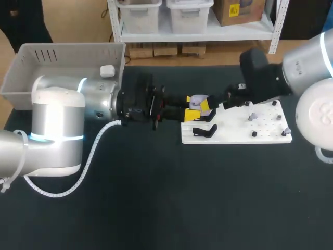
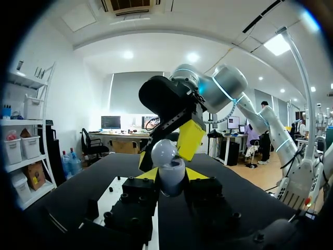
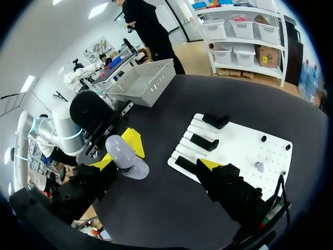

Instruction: Pick up each earbud case from the left stands, insert the matching earbuds, close the lid, and place the case in the box.

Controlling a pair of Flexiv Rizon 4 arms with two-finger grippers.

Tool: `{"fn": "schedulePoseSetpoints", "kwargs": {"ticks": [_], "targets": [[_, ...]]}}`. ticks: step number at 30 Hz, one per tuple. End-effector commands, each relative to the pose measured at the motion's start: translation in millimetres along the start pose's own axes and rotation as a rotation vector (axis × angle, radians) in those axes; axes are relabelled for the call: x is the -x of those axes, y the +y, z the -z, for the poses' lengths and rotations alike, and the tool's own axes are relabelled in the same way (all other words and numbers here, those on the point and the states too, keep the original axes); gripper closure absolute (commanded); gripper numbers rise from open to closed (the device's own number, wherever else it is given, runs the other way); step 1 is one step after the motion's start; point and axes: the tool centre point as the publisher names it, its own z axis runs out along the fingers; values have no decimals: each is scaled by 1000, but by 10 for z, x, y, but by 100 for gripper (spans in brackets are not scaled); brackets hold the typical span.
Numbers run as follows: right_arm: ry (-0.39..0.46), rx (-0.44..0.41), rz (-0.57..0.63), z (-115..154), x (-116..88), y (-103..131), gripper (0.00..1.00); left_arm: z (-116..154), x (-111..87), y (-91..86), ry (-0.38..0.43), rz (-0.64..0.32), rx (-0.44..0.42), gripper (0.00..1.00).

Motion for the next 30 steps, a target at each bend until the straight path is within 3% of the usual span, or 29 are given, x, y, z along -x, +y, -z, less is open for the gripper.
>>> {"fn": "schedulePoseSetpoints", "kwargs": {"ticks": [1, 3, 8, 12, 14, 19, 30], "targets": [[-31, 15, 11, 57, 39, -19, 0, 0, 1, -6, -3, -2, 1, 100], [-57, 1, 36, 138, 76, -3, 0, 0, 1, -6, -3, -2, 1, 100], [-76, -136, 169, 396, 119, 21, 0, 0, 1, -6, -3, -2, 1, 100], [-15, -293, 207, 567, 73, -130, 0, 0, 1, -6, -3, -2, 1, 100], [43, -421, 206, 626, 21, -248, 0, 0, 1, -6, -3, -2, 1, 100], [191, -606, 194, 740, -186, -554, 0, 0, 1, -6, -3, -2, 1, 100], [393, -712, 98, 892, -698, -1096, 0, 0, 1, -6, -3, -2, 1, 100]]}}
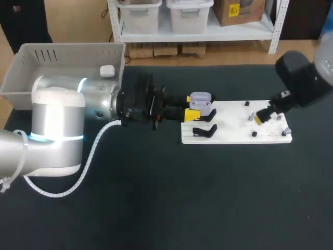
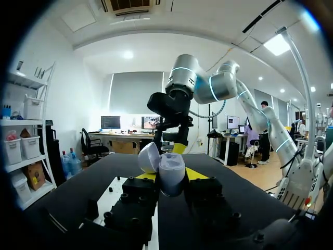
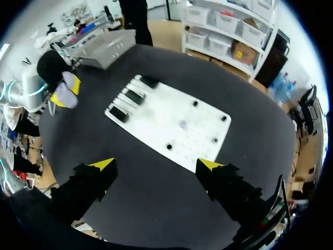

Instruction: Pick up each earbud case from the left stands, insert the matching earbuds, close the lid, and place the case in the box.

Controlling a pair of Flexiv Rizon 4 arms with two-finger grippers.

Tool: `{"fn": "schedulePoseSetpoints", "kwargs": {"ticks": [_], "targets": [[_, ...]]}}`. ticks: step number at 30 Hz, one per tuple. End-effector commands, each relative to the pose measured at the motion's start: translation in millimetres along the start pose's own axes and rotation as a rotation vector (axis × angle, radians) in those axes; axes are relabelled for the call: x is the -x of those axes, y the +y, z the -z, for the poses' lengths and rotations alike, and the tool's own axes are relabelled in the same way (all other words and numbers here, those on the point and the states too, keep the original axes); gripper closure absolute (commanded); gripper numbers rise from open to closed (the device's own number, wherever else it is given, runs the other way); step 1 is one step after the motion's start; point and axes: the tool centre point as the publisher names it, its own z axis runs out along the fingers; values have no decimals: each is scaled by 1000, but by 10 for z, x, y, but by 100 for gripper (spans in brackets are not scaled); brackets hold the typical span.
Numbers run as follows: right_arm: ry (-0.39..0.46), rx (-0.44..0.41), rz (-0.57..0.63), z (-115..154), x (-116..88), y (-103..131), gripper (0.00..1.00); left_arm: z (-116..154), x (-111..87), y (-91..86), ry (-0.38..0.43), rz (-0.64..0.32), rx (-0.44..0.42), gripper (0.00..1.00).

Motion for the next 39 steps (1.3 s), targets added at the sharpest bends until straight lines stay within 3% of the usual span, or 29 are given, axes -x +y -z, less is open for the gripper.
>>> {"fn": "schedulePoseSetpoints", "kwargs": {"ticks": [1, 10, 12, 15, 18, 23, 34, 37, 39], "targets": [[133, -323, -23, 15, -93, -62, 0, 0, -6, -2, -2, -2, 3, 100], [201, -320, -15, -61, -253, -232, 0, 0, -6, -2, -2, -2, 3, 100], [209, -318, -17, -84, -266, -265, 18, 0, -6, -2, -2, -2, 3, 100], [218, -309, -26, -126, -292, -329, 18, 0, -6, -2, -2, -2, 3, 100], [225, -298, -41, -186, -312, -372, 28, 0, -6, -2, -2, -2, 3, 100], [237, -281, -69, -290, -352, -456, 22, 0, -6, -2, -2, -2, 3, 100], [252, -302, -124, -498, -359, -604, 37, 0, -6, -2, -2, -2, 3, 100], [252, -310, -137, -523, -359, -634, 50, 0, -6, -2, -2, -2, 3, 100], [253, -311, -141, -538, -363, -647, 51, 0, -6, -2, -2, -2, 3, 100]]}}
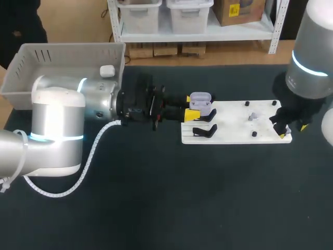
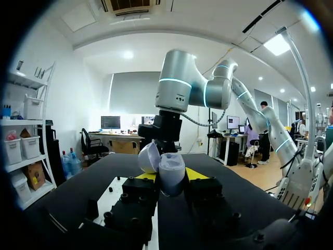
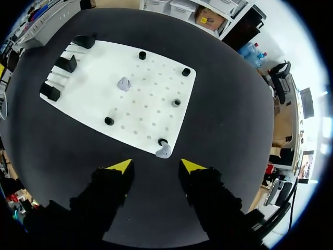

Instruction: Pick up each earbud case from the left stands, insert the matching earbuds, close the lid, and place the case in the box.

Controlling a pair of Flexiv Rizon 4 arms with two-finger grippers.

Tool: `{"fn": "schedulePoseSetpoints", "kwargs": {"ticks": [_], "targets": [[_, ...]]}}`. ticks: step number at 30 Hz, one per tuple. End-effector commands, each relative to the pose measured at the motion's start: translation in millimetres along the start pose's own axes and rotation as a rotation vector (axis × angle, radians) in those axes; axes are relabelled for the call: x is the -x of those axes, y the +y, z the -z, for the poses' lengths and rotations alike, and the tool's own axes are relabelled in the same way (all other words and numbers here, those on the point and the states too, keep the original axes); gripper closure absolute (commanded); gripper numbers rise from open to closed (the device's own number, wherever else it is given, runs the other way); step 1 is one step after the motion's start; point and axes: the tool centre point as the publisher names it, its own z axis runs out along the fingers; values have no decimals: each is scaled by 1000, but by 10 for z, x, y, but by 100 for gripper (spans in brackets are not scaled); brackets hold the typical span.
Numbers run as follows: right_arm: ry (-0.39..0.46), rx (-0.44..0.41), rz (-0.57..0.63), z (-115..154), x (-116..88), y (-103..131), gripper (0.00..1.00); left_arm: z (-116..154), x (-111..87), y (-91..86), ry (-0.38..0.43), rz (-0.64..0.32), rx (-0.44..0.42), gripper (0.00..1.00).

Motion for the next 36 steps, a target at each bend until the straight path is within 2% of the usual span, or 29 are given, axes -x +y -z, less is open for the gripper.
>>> {"fn": "schedulePoseSetpoints", "kwargs": {"ticks": [1, 36], "targets": [[5, -2, -4, -63, 34, 2, 51, 0, -6, -2, -2, -2, 3, 100], [3, -18, -46, -190, 88, -66, 65, 0, -6, -2, -2, -2, 3, 100]]}}
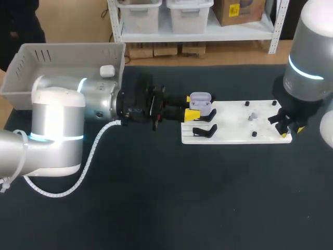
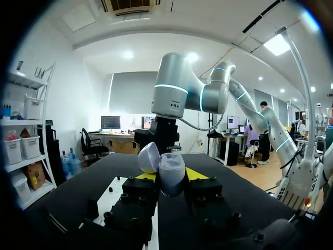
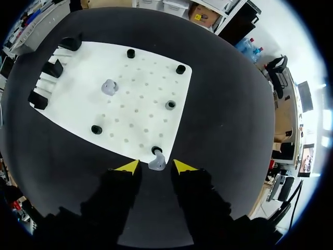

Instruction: Pick up each earbud case from the left stands, insert the matching earbuds, close the lid, and place the case in the box.

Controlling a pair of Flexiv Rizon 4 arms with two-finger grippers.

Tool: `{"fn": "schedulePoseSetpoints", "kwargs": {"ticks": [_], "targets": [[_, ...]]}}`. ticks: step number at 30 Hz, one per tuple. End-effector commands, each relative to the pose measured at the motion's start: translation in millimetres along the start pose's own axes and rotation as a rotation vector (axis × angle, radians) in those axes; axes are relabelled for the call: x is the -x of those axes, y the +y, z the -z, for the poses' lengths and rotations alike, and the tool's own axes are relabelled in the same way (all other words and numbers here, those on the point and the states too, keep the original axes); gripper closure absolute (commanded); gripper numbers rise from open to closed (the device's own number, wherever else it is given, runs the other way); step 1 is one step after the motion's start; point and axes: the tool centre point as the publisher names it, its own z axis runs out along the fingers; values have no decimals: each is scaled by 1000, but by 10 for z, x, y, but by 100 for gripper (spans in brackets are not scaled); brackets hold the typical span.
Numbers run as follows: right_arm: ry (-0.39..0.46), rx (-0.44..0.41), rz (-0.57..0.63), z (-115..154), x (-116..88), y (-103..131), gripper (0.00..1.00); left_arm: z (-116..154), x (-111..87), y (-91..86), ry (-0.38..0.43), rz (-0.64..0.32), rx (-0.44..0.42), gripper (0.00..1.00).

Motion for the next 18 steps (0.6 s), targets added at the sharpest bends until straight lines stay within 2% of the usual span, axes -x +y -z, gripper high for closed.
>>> {"fn": "schedulePoseSetpoints", "kwargs": {"ticks": [1, 13, 18], "targets": [[0, -4, -4, -22, 23, -3, 66, 0, -6, -2, -2, -2, 3, 100], [2, -1, -11, -71, 31, 1, 71, 0, -6, -2, -2, -2, 3, 100], [4, -1, -13, -81, 30, 1, 77, 0, -6, -2, -2, -2, 3, 100]]}}
